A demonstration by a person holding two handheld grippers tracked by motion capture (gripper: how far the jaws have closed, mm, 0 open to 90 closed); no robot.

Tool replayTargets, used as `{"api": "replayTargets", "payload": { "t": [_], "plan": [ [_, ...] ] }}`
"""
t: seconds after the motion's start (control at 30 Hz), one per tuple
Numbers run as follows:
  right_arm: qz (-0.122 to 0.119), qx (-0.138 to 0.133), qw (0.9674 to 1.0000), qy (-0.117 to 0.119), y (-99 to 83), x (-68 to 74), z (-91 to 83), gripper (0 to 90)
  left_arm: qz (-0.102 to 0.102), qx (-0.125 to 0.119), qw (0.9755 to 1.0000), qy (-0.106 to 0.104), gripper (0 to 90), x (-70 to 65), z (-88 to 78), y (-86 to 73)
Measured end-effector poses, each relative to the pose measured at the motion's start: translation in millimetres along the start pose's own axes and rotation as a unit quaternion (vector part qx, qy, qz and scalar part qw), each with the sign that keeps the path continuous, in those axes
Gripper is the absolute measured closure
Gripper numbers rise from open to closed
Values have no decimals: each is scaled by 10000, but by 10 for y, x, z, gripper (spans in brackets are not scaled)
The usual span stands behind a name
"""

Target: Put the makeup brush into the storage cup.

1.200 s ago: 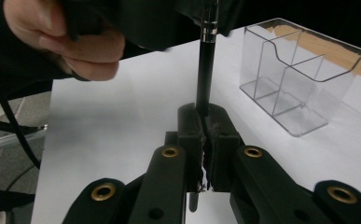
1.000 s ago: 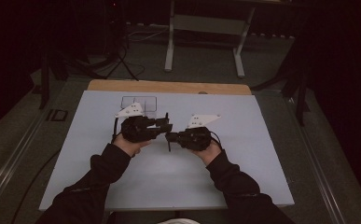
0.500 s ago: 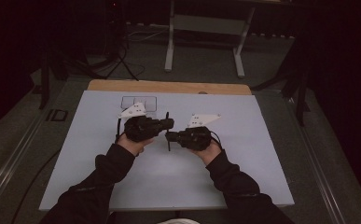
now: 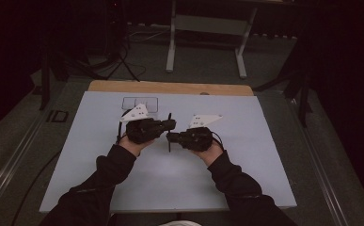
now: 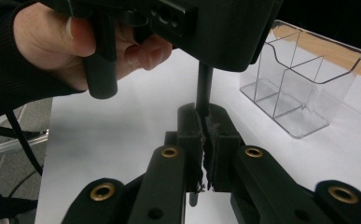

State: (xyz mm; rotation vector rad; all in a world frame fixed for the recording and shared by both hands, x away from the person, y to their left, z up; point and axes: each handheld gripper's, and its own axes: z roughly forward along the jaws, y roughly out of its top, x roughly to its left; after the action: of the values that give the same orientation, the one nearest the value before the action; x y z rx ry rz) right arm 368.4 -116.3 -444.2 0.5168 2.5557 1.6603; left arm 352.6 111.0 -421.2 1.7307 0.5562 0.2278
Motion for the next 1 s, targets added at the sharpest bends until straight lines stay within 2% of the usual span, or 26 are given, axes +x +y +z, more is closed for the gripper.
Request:
{"api": "replayTargets", "payload": {
  "t": [0.03,0.07,0.17,0.2,0.3,0.37,0.63,0.83,0.9,1.0],
  "plan": [
    [-6,-3,10000,-16,1,0,-1,849,28,-2,10000,19,861,-10,-4,8],
    [-5,-32,10000,-3,4,5,-6,794,87,9,9999,86,861,-20,-15,22],
    [-68,1,10000,-20,7,24,-3,711,63,-19,9999,134,861,2,-56,43],
    [-48,-6,10000,7,7,23,-5,698,63,-19,9999,134,861,2,-56,43],
    [20,1,10000,30,8,6,-11,586,16,-57,9999,157,861,25,-117,63],
    [52,24,10000,27,9,-11,-14,512,47,-62,9998,182,861,26,-142,73],
    [143,85,9999,33,-10,-28,-19,311,116,-49,9997,230,861,25,-231,119],
    [250,55,9996,-100,-28,-24,-44,234,92,-124,9995,262,861,35,-303,154],
    [320,-3,9994,-151,-44,-34,-77,144,125,-136,9994,305,861,48,-346,175],
    [277,-47,9993,-228,-61,-38,-126,138,137,-142,9993,321,861,54,-368,186]
  ]
}}
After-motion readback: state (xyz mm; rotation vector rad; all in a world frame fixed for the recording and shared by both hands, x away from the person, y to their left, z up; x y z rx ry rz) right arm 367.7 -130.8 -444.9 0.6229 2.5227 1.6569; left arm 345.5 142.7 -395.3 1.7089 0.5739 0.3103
